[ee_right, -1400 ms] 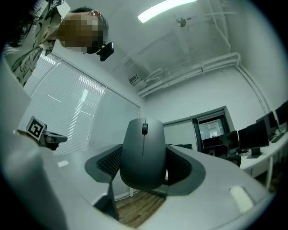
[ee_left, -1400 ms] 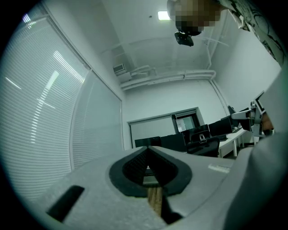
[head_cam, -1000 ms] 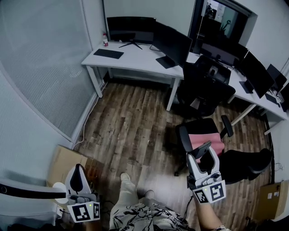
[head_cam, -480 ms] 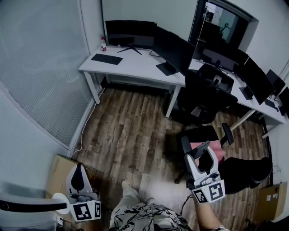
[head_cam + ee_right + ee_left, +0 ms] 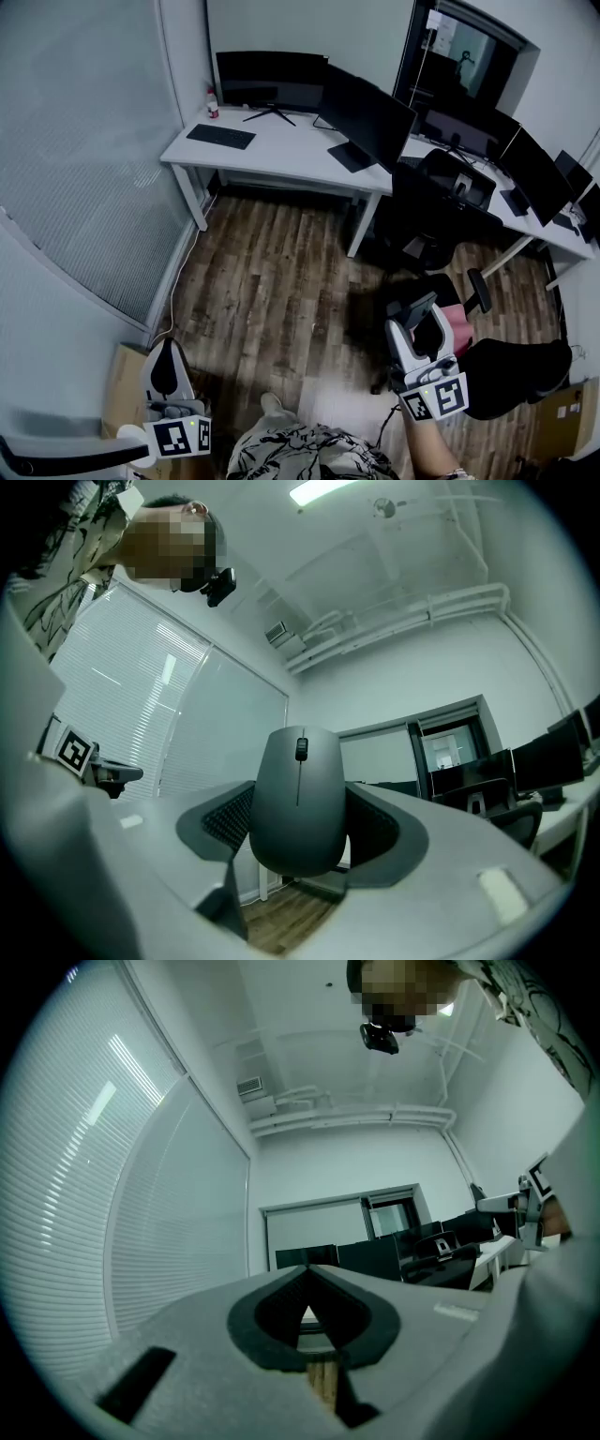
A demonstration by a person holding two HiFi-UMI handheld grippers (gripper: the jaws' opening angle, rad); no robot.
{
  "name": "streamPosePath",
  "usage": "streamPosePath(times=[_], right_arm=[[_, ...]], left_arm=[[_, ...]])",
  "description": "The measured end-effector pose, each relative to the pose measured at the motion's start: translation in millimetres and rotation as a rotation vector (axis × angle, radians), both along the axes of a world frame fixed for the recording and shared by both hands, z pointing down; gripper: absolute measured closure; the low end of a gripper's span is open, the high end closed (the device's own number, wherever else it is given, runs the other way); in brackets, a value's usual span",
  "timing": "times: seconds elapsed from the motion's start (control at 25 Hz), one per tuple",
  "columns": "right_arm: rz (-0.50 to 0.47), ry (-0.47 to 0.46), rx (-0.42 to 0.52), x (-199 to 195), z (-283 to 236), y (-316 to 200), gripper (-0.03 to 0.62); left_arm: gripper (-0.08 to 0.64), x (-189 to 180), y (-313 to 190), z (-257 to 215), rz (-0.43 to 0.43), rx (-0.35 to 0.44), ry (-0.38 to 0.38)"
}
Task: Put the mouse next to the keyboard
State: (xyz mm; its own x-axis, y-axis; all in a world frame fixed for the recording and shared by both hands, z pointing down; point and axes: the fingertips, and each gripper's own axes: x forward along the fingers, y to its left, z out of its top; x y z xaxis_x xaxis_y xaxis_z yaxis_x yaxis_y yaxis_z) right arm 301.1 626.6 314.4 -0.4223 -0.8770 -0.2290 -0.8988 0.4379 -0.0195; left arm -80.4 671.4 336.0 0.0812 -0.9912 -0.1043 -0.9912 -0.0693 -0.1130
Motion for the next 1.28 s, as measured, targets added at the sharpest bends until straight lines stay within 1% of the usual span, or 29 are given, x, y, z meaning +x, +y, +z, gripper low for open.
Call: streamPosePath(times=[0.36,0.52,0.68,0.88,1.12,1.28], right_arm=[[0.027,-0.012,-0.005,-32.3,0.1,-41.3,0.291],[0.041,-0.012,-0.009,-50.2,5.7,-49.9,0.291],[0.053,-0.013,-0.016,-60.0,6.3,-56.2,0.291],[0.076,-0.011,-0.027,-62.9,10.2,-71.3,0.291],[0.074,-0.008,-0.035,-67.5,16.4,-99.7,0.291],[0.070,-0.007,-0.035,-70.4,18.3,-132.2,0.291]], left_arm=[[0.565,-33.6,-51.3,-7.2,0.037,0.006,-0.008],[0.565,-48.8,-65.5,-2.9,0.063,-0.001,-0.002],[0.565,-55.2,-76.9,-1.3,0.082,-0.013,-0.013],[0.565,-61.6,-96.8,8.0,0.093,-0.031,0.000],[0.565,-62.3,-123.5,15.5,0.096,-0.046,0.003],[0.565,-65.5,-151.6,17.0,0.086,-0.048,0.003]])
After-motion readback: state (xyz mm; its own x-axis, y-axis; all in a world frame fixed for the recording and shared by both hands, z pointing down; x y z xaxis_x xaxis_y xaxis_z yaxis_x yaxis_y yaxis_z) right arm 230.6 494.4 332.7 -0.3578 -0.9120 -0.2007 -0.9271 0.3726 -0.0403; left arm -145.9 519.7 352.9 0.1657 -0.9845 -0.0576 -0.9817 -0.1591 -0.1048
